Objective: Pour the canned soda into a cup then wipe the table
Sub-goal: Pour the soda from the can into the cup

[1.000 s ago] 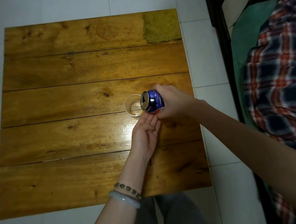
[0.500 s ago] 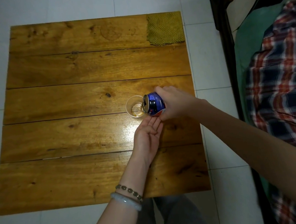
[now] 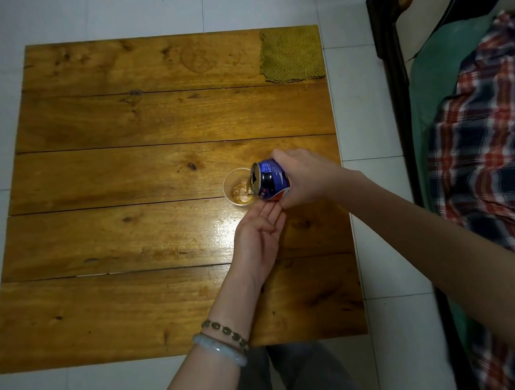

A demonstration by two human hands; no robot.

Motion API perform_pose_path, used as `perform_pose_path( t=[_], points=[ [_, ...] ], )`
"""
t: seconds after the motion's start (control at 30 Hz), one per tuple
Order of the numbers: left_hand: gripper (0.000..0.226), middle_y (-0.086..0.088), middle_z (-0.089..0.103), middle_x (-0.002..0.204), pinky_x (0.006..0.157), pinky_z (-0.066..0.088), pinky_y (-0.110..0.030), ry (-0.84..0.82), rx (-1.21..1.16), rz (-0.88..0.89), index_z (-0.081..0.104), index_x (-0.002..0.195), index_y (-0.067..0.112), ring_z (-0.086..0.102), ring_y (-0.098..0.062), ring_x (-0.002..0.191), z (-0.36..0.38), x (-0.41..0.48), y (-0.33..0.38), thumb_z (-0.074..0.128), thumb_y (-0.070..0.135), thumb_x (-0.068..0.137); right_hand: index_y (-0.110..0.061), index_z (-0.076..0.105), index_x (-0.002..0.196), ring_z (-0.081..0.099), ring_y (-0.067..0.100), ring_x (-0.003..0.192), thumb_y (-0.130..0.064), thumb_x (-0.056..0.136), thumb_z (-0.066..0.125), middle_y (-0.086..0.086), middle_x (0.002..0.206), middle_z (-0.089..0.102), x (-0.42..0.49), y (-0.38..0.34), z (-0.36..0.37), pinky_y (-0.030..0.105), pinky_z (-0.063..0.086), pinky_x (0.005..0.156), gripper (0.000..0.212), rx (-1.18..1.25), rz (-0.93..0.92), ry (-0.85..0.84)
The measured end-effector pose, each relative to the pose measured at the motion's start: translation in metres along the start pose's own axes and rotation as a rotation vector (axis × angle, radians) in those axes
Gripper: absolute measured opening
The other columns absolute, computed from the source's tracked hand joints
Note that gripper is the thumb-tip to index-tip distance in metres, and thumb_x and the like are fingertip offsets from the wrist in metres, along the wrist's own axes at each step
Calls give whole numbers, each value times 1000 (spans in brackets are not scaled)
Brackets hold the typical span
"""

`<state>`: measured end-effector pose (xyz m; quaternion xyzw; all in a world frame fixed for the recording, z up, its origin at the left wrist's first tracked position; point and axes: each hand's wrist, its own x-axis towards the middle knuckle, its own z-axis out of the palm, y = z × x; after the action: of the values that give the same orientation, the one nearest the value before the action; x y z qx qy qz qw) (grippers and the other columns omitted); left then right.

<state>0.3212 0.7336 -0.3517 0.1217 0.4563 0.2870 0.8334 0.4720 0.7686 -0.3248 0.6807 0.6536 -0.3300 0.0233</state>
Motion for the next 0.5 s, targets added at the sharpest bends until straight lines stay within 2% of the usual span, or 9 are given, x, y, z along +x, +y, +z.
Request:
perform_pose_path(
  t=[0.2,0.5],
  points=[
    [74,-13,53,135,108,35,-35,-31,-6,-11,39,139,2,50,-21,125,-2,1,3,19,-20,71,-20,39,120,46,19,97,-41,64,76,2,108,51,2,-2,-2,37,44,86,70,-19,16,9],
    [74,-12,53,136,111,31,-38,-69,31,-32,40,139,5,49,-21,127,-5,-2,4,20,-18,71,-19,38,123,43,18,98,-38,64,77,5,112,51,-2,-7,-4,37,42,89,73,-43,34,-18]
  ],
)
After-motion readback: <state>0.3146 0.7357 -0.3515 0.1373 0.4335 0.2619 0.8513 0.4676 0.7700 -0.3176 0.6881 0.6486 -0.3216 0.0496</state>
